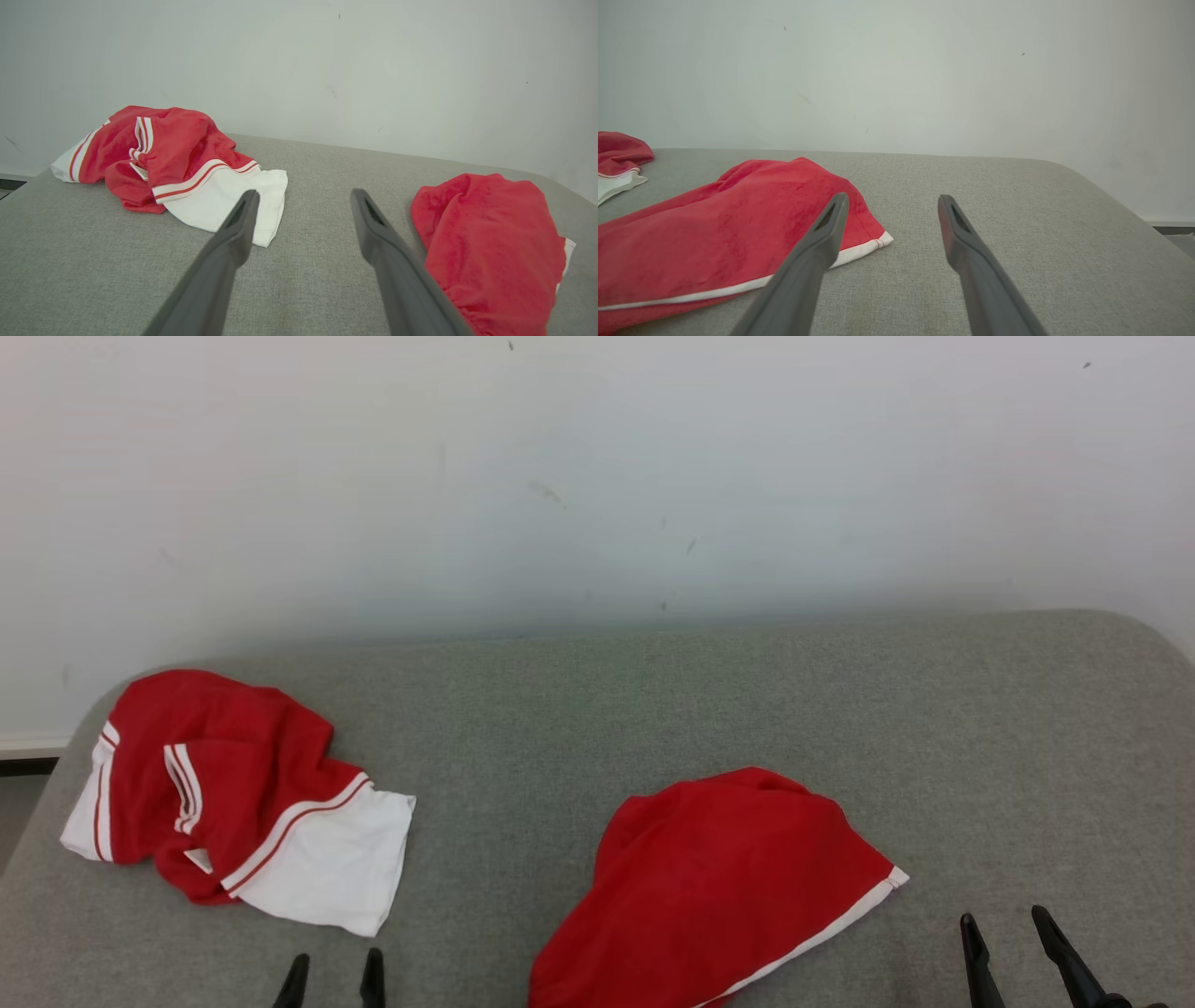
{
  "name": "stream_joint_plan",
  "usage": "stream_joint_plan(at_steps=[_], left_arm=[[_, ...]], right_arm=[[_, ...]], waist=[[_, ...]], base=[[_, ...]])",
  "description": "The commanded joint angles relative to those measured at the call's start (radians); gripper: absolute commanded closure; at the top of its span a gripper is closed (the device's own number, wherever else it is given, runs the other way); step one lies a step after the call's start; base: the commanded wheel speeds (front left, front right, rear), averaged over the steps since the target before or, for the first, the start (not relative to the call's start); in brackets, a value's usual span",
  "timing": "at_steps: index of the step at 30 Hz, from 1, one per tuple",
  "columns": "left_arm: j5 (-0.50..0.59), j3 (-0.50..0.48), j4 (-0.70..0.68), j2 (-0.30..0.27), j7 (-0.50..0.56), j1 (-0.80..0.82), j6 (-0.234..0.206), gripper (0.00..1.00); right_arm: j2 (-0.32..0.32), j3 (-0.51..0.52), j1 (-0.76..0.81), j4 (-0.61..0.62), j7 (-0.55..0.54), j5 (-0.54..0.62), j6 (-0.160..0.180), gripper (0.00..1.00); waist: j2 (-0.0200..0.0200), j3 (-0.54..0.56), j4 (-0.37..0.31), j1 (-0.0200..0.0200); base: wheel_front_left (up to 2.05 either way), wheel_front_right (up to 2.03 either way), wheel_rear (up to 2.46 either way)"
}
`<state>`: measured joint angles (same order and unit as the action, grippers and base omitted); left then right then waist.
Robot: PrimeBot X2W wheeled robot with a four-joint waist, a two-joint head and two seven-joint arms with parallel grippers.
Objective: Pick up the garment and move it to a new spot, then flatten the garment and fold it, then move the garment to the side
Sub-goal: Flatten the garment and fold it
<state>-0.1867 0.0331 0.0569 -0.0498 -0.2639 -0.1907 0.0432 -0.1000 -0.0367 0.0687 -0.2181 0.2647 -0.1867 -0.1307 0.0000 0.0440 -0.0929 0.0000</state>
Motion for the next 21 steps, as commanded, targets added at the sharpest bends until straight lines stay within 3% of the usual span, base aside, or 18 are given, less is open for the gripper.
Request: stream_joint_plan(at_steps=[1,21], left_arm=[[-0.002,-0.003,0.002,-0.002,-0.001,0.003,0.000,0.00],[0.006,0.015,-0.010,-0.002,-0.001,-0.020,-0.002,0.00]], right_arm=[[-0.008,-0.002,-0.003,-0.002,-0.001,-0.010,0.000,0.00],[-0.002,-0.002,-0.004,-0.002,-0.001,-0.013,0.000,0.00]], waist=[[0.0000,0.000,0.000,0.0000],[0.0000,0.006,0.009,0.0000]], base=[[0.00,0.00,0.00],[0.00,0.00,0.00]])
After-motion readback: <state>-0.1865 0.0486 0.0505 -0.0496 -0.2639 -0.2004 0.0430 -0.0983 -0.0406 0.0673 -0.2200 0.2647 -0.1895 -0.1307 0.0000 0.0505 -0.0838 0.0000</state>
